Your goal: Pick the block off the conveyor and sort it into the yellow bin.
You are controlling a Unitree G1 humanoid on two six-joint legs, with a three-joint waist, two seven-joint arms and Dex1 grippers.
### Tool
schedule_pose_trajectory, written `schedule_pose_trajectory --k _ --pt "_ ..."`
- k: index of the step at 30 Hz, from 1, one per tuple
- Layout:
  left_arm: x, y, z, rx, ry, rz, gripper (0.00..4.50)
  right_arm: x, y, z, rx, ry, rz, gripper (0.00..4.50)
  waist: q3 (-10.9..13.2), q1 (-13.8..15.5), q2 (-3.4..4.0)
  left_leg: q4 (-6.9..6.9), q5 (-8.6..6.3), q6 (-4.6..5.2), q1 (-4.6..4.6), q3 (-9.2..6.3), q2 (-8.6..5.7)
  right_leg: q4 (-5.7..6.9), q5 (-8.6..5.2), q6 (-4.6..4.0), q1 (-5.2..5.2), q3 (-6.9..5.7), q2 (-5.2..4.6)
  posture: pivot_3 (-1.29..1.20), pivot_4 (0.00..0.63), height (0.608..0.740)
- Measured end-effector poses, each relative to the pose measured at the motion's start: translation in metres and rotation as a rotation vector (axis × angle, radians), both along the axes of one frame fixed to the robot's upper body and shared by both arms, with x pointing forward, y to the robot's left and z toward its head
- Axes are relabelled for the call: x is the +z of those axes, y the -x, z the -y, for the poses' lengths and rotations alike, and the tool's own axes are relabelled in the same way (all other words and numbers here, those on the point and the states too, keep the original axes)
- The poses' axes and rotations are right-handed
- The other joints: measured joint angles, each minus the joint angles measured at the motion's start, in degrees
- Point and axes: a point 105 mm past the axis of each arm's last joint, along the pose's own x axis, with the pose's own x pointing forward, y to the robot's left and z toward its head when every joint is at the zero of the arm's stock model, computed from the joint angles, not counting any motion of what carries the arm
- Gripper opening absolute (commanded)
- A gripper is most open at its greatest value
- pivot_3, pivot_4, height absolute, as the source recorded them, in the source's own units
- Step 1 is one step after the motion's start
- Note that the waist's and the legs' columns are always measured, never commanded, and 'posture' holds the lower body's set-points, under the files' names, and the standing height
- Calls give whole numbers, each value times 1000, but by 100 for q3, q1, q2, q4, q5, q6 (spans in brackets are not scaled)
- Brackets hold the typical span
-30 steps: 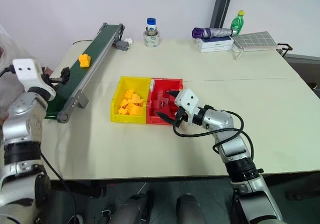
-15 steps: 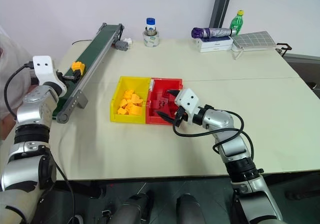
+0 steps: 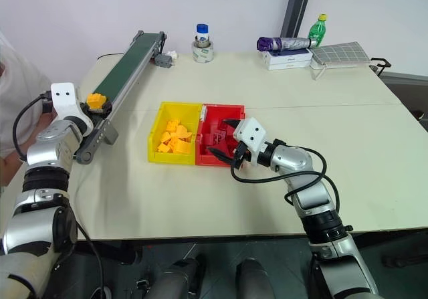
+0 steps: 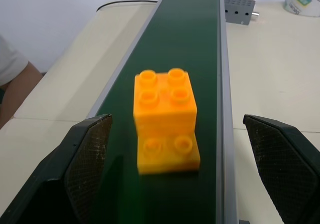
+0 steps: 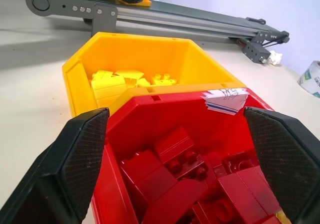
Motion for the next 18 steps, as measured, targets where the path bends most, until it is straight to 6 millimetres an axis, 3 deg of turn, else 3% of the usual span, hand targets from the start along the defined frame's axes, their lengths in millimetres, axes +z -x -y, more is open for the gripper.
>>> schedule_pose_trajectory --k 3,5,6,13,15,18 --pt "-1 0 -1 6 2 -6 2710 0 0 0 -1 0 -1 4500 0 0 0 0 0 0 0 0 0 1 0 0 0 0 0 0 150 740" --pt "-2 0 0 11 5 -7 1550 0 0 0 -1 -1 -1 4500 0 0 0 0 0 0 0 0 0 1 0 0 0 0 0 0 150 740" --pt "-2 0 0 13 8 -6 1249 0 0 0 -2 -1 -1 4500 0 1 0 0 0 0 0 0 0 1 0 0 0 0 0 0 150 740" --pt "-3 3 2 -2 21 14 1303 -1 0 1 -5 -1 -2 4500 0 -1 0 3 1 0 1 0 0 3 0 0 1 0 0 0 150 740" --pt "1 4 14 -66 41 49 1303 -1 0 1 -6 -1 -4 4500 0 13 0 5 1 0 0 0 0 3 1 0 2 0 -1 0 150 740" --pt "23 10 52 -268 51 160 1303 -1 0 1 -5 -2 -3 4500 0 17 -1 7 0 -1 -1 0 -2 0 1 0 5 0 -3 0 150 740"
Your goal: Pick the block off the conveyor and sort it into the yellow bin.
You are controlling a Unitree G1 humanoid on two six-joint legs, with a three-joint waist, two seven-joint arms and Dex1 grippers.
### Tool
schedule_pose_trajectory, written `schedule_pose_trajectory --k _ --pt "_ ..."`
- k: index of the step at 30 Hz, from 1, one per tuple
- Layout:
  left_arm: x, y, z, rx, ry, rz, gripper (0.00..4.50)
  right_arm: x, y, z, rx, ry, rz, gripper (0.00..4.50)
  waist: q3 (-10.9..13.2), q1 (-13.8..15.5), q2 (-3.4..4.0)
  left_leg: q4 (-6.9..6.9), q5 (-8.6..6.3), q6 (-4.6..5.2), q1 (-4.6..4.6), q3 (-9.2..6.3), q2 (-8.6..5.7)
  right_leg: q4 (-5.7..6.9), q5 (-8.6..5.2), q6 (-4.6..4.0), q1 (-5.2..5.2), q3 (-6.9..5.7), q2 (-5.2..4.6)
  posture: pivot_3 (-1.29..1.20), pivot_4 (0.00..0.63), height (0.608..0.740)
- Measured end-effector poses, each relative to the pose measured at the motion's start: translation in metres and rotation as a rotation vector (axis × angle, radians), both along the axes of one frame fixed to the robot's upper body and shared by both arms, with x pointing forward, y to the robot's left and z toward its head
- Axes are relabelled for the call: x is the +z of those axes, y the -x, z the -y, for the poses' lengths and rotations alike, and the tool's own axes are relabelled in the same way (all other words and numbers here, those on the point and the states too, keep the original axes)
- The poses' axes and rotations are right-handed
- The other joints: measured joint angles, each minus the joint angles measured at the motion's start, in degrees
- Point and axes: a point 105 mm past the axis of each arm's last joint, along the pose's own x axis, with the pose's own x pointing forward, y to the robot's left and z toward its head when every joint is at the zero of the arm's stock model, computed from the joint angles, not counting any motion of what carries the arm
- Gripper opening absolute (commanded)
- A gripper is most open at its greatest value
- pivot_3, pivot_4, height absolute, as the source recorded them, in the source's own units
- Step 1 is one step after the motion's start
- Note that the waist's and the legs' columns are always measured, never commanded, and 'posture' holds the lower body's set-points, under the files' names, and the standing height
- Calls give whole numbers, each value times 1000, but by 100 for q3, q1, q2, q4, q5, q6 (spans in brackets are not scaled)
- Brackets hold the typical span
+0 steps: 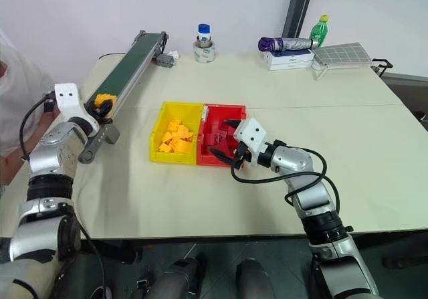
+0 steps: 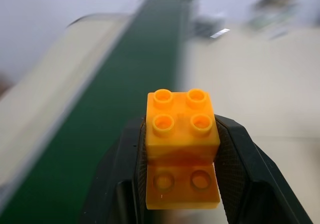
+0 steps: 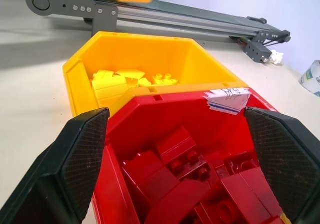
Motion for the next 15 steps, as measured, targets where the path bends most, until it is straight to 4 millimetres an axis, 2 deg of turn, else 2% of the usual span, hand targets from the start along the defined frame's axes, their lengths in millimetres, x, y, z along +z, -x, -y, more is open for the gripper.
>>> schedule_pose_trajectory --k 2,4,7,10,14,15 --pt "17 9 31 -159 -14 69 1303 0 0 0 0 1 0 4500 0 -13 0 0 0 0 1 1 0 0 0 0 0 1 0 0 150 740" --pt "24 20 62 -313 -52 98 1303 0 0 0 0 0 0 4500 0 -18 1 0 0 0 4 1 1 2 0 0 0 1 1 0 150 740" --pt "11 28 99 -461 -87 59 1303 0 0 0 -1 1 0 4500 -1 -31 3 -1 0 0 7 0 2 4 0 -2 1 3 3 0 150 740" --pt "-3 22 116 -451 -69 23 1303 0 0 0 -2 -1 1 4500 -1 -22 2 0 1 1 6 0 2 4 1 -3 2 2 3 0 150 740" --pt "-9 12 114 -381 -63 -1 1303 0 -1 0 -10 -3 2 4500 -1 -16 2 -1 6 10 5 0 2 3 1 -2 0 2 3 0 150 740" --pt "-8 12 115 -380 -47 5 2379 1 0 0 -10 -4 3 4500 -1 -10 2 -1 6 10 5 0 2 1 1 -2 0 2 3 0 150 740"
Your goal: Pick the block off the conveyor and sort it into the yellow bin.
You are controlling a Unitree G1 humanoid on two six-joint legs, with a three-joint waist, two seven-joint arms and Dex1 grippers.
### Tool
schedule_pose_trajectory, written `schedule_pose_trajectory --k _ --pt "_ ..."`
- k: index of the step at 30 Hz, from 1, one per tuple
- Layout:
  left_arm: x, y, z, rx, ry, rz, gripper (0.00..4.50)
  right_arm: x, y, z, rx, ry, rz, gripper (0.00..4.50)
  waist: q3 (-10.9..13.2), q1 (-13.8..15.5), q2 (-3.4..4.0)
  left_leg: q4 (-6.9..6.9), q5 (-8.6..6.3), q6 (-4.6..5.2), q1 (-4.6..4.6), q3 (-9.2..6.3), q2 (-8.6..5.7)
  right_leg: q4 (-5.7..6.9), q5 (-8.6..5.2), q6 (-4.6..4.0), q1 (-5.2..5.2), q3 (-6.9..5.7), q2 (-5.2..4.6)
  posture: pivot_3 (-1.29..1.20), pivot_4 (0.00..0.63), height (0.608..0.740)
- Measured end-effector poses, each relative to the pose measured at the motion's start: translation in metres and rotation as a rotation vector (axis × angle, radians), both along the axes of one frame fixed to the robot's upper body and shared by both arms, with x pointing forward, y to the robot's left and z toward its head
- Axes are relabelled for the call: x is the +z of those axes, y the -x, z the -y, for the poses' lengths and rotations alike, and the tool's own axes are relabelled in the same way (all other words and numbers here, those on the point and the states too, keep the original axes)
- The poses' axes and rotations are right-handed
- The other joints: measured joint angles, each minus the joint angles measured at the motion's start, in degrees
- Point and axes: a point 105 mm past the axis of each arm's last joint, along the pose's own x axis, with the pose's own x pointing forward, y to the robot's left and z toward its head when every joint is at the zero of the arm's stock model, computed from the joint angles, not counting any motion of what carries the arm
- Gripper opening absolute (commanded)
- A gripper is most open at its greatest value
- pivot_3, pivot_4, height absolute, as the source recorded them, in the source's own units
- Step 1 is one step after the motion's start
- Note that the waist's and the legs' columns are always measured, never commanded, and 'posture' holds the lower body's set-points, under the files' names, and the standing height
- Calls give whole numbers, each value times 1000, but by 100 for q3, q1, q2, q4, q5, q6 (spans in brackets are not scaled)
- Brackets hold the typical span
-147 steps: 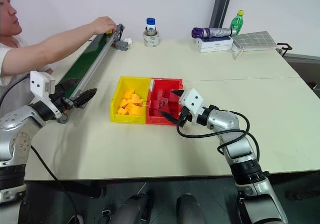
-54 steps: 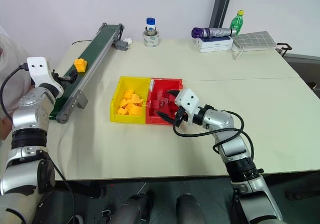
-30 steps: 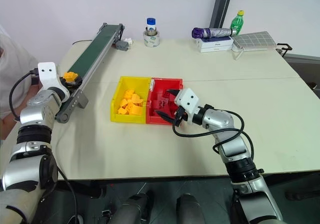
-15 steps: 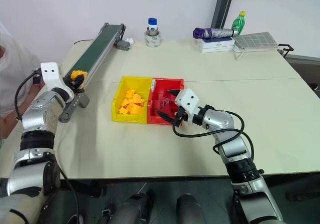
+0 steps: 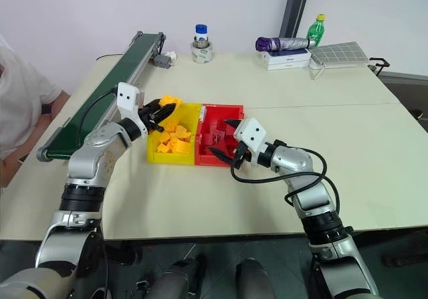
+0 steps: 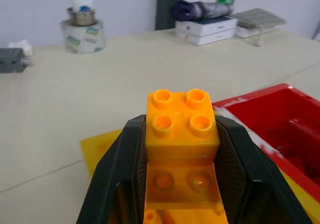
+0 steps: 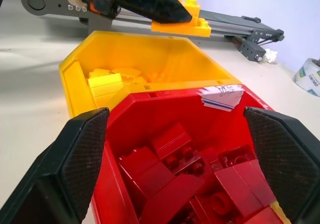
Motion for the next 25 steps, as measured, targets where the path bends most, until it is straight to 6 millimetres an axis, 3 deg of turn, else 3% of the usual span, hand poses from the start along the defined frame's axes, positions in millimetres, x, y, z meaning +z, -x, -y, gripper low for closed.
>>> schedule_pose_trajectory --k 4,5,10,18,25 --pt "-1 1 8 -24 31 -2 4344 -2 2 1 -7 -1 -5 4500 0 5 0 0 0 1 0 0 -1 0 0 0 1 0 0 0 150 740" --pt "-1 1 8 -24 29 0 4472 -3 2 1 -9 -2 -7 4500 0 5 0 1 0 1 0 0 -1 0 0 0 1 0 0 0 150 740" --pt "6 7 -1 -6 4 49 4472 -3 2 1 -11 -1 -12 4500 0 -24 0 -1 0 1 1 1 0 1 0 0 -1 0 0 0 150 740" --pt "-22 43 -67 61 -167 -15 4472 -4 2 2 0 8 -17 4500 1 19 2 -6 -6 -11 0 -1 5 0 -2 -8 -4 4 4 0 150 740" --pt "15 67 -83 18 -131 87 4472 -3 3 -2 20 14 -14 4500 1 10 2 -7 -7 -12 1 1 4 -10 -10 -29 -1 5 0 0 150 740"
